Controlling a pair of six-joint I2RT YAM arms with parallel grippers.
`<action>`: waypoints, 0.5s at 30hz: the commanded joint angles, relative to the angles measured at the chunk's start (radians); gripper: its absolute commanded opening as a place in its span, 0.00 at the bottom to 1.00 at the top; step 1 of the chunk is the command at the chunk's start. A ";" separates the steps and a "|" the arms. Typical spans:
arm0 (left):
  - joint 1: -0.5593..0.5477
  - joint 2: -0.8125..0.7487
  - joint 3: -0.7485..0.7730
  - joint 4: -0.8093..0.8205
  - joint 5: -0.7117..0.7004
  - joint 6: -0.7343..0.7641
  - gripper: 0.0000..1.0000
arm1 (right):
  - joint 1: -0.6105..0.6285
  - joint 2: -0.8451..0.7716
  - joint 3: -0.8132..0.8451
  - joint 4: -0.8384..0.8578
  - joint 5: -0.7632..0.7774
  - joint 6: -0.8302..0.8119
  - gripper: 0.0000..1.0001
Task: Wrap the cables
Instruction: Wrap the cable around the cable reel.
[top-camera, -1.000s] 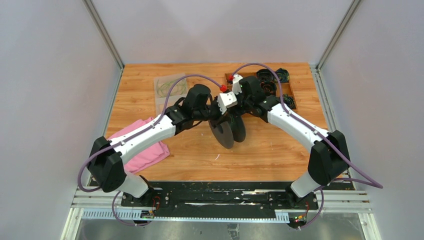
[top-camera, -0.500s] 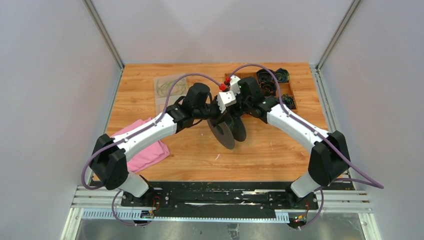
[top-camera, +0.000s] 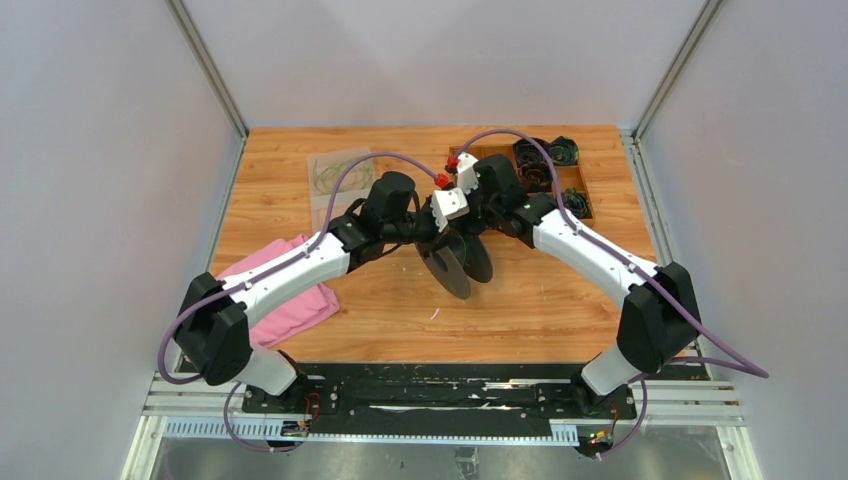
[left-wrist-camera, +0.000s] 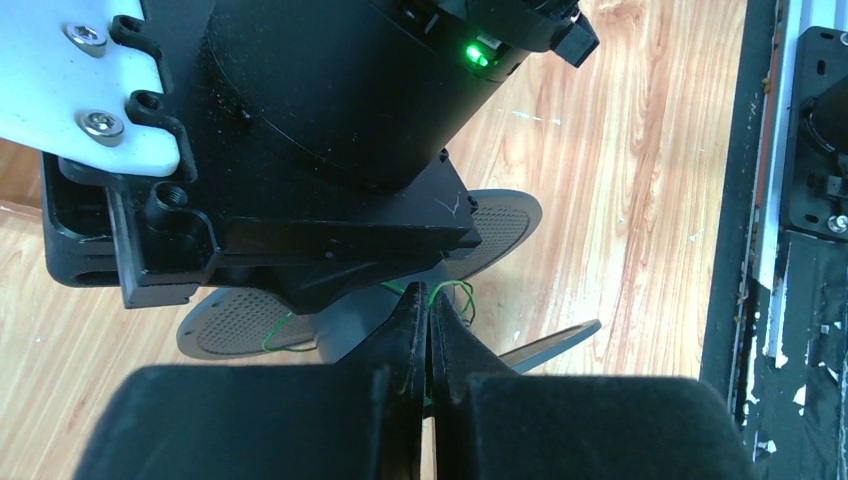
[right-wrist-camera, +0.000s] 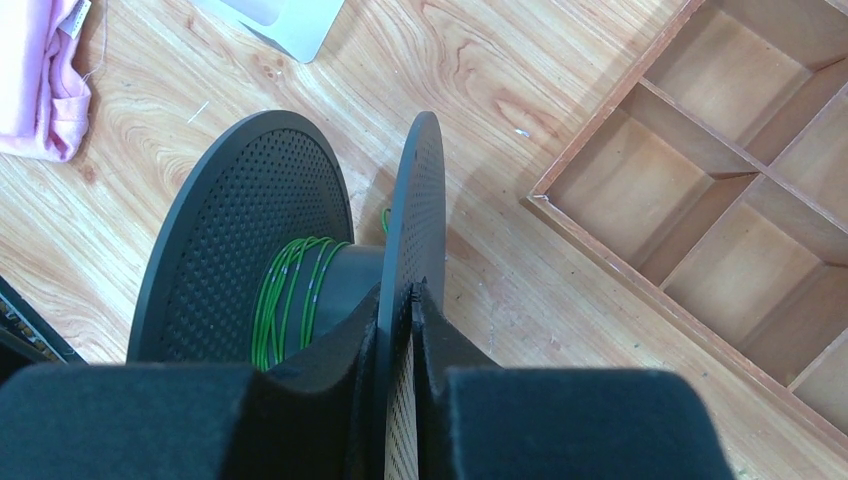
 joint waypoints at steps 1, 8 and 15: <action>0.014 0.022 -0.041 -0.128 -0.024 0.028 0.00 | 0.001 -0.047 0.002 -0.027 0.017 -0.031 0.14; 0.014 0.015 -0.045 -0.130 -0.016 0.037 0.01 | 0.002 -0.062 0.024 -0.040 0.024 -0.045 0.17; 0.014 0.016 -0.049 -0.130 -0.011 0.041 0.00 | 0.001 -0.074 0.036 -0.041 0.016 -0.055 0.20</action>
